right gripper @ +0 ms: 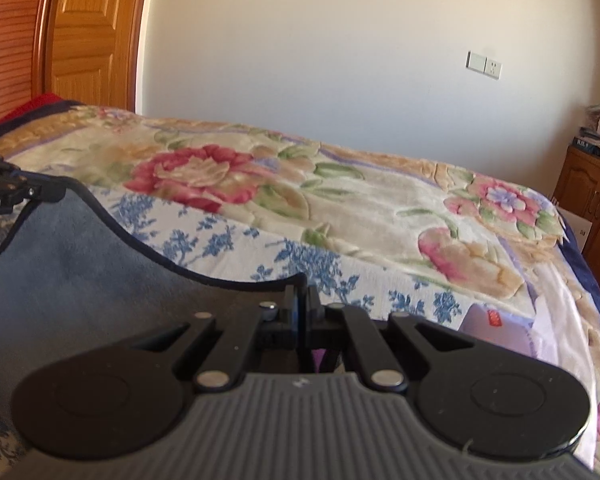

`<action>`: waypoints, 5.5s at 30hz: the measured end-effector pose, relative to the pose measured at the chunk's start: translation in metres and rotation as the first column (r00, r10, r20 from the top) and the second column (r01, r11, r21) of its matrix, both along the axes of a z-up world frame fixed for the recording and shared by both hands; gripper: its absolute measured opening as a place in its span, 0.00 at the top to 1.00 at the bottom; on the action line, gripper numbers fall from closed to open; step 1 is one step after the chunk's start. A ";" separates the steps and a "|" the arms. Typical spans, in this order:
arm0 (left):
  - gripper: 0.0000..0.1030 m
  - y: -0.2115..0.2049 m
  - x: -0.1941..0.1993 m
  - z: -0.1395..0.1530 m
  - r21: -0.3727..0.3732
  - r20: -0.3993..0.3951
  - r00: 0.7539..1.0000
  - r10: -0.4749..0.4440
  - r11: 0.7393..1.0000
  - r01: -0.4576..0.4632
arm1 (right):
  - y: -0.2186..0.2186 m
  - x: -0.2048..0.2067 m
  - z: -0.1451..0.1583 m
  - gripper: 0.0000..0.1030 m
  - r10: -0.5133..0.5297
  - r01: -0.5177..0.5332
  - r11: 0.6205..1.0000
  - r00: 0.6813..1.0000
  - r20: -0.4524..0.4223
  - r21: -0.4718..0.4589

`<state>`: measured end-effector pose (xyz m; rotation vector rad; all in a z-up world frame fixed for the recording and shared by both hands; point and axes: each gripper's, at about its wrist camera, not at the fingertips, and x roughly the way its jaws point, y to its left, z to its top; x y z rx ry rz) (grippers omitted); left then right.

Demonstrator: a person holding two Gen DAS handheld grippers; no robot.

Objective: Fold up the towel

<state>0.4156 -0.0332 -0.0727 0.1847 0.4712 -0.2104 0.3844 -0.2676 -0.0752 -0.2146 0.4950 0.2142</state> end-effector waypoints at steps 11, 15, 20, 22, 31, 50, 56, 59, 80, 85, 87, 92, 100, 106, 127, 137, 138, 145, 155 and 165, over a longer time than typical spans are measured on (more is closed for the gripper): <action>0.94 0.000 0.013 -0.018 0.020 -0.057 0.998 0.025 1.000 -0.024 | -0.004 0.005 -0.012 0.96 -0.004 0.004 1.000 0.999 -0.044 0.003; 0.89 0.003 0.013 -0.018 -0.004 -0.070 0.997 0.029 1.000 -0.030 | -0.005 0.003 -0.012 0.96 -0.003 0.004 1.000 0.999 -0.047 0.014; 0.63 0.000 0.010 -0.018 0.014 -0.067 0.997 0.030 0.999 -0.030 | -0.006 0.002 -0.009 0.79 -0.010 0.011 1.000 0.999 -0.045 0.024; 0.49 0.001 0.007 -0.016 0.006 -0.064 0.997 0.036 0.999 -0.036 | -0.008 0.001 -0.007 0.74 -0.015 0.016 0.999 0.999 -0.045 0.035; 0.23 0.011 -0.017 0.016 -0.028 -0.010 0.999 0.045 0.999 -0.046 | -0.012 -0.023 0.013 0.58 -0.036 0.039 0.997 0.999 -0.037 0.066; 0.18 0.006 -0.097 0.095 -0.022 0.037 0.999 0.018 1.000 -0.017 | -0.003 -0.091 0.081 0.56 -0.029 0.028 0.993 1.000 0.003 0.112; 0.17 0.002 -0.125 0.119 -0.018 0.052 0.999 -0.001 1.000 0.002 | -0.006 -0.112 0.104 0.55 -0.037 0.033 0.991 0.999 0.029 0.127; 0.16 0.001 -0.139 0.128 -0.017 0.052 0.999 -0.009 1.000 0.010 | -0.006 -0.122 0.112 0.53 -0.038 0.033 0.990 0.999 0.037 0.136; 0.11 -0.002 -0.235 0.193 -0.066 0.097 0.995 -0.004 0.998 0.011 | 0.002 -0.192 0.170 0.51 -0.015 -0.002 0.987 0.994 0.106 0.161; 0.09 -0.004 -0.251 0.200 -0.071 0.091 0.996 -0.010 0.997 0.017 | 0.004 -0.201 0.170 0.50 -0.025 0.007 0.985 0.994 0.103 0.174; 0.05 -0.006 -0.257 0.203 -0.063 0.098 0.995 -0.006 0.998 0.012 | 0.004 -0.206 0.170 0.50 -0.028 0.009 0.984 0.994 0.105 0.176; 0.00 -0.007 -0.272 0.215 -0.054 0.125 0.992 0.002 0.999 0.005 | 0.008 -0.220 0.172 0.46 -0.031 0.012 0.986 0.993 0.112 0.169; 0.00 -0.004 -0.296 0.225 -0.051 0.136 0.991 0.012 0.999 -0.005 | 0.008 -0.242 0.183 0.34 -0.039 0.017 0.988 0.990 0.138 0.152; 0.00 0.001 -0.312 0.222 -0.074 0.135 0.991 0.023 0.997 -0.013 | 0.006 -0.260 0.188 0.12 -0.047 0.021 0.987 0.986 0.161 0.160; 0.00 0.033 -0.359 0.190 -0.111 0.166 0.981 0.104 0.990 -0.086 | 0.000 -0.294 0.176 0.00 -0.074 0.046 0.982 0.986 0.150 0.181; 0.00 0.026 -0.374 0.173 -0.058 0.169 0.976 0.136 0.990 -0.128 | -0.005 -0.310 0.165 0.00 -0.096 0.069 0.982 0.983 0.154 0.175; 0.00 0.026 -0.377 0.171 -0.058 0.176 0.975 0.135 0.990 -0.126 | -0.005 -0.312 0.163 0.00 -0.099 0.072 0.982 0.983 0.154 0.172; 0.00 0.024 -0.392 0.157 -0.080 0.189 0.975 0.120 0.991 -0.106 | -0.008 -0.318 0.148 0.00 -0.119 0.093 0.979 0.983 0.137 0.179; 0.00 0.026 -0.399 0.136 -0.082 0.159 0.978 0.134 0.989 -0.122 | -0.006 -0.332 0.131 0.00 -0.136 0.109 0.977 0.980 0.144 0.184; 0.00 0.030 -0.404 0.111 -0.078 0.153 0.976 0.154 0.987 -0.144 | -0.006 -0.341 0.119 0.00 -0.159 0.126 0.972 0.974 0.160 0.200</action>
